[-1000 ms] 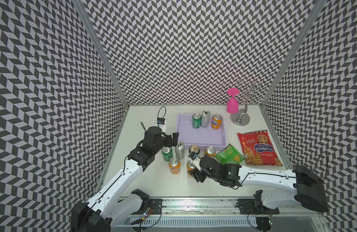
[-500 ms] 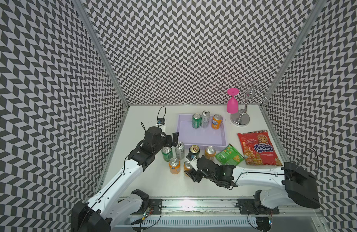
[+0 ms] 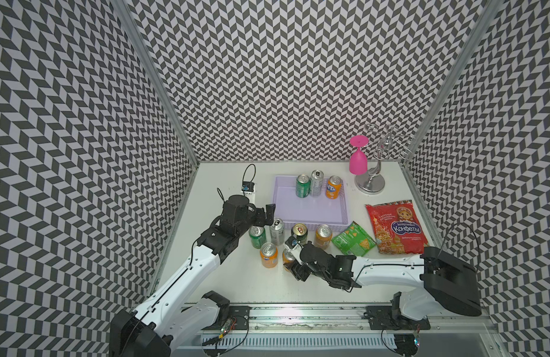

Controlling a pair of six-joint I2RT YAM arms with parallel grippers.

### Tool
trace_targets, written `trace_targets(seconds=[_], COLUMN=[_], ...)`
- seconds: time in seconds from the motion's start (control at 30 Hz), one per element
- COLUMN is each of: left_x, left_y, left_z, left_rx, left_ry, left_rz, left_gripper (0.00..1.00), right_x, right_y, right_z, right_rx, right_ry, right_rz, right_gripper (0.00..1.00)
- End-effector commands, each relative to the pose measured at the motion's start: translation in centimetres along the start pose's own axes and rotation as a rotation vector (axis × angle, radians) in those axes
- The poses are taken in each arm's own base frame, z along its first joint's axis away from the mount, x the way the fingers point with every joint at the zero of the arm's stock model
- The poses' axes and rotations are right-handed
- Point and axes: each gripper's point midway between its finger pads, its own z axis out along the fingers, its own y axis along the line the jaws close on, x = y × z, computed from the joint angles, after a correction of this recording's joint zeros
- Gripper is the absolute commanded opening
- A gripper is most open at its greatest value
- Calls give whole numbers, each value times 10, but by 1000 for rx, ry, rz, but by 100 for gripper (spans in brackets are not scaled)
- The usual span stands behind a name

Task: Take out the drinks from the basket
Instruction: Place the drink at the center of the board.

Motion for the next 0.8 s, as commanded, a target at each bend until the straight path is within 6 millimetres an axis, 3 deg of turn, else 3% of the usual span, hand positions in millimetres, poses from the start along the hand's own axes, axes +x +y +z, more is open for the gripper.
trace_targets(seconds=[0.0, 0.37, 0.57, 0.77], left_x=[-5, -6, -8, -11], left_y=[1, 0, -1, -3], left_z=[-2, -2, -3, -4], left_rx=[5, 7, 11, 21], left_ry=[-27, -29, -31, -32], left_rz=[0, 4, 5, 11], left_gripper=[99, 99, 99, 99], right_x=[-34, -40, -58, -90], right_y=[5, 3, 1, -14], right_z=[-3, -13, -35, -69], right_rx=[-7, -3, 6, 55], right_ry=[-139, -139, -168, -228], right_rz=[26, 23, 25, 34], right_gripper=[52, 81, 92, 100])
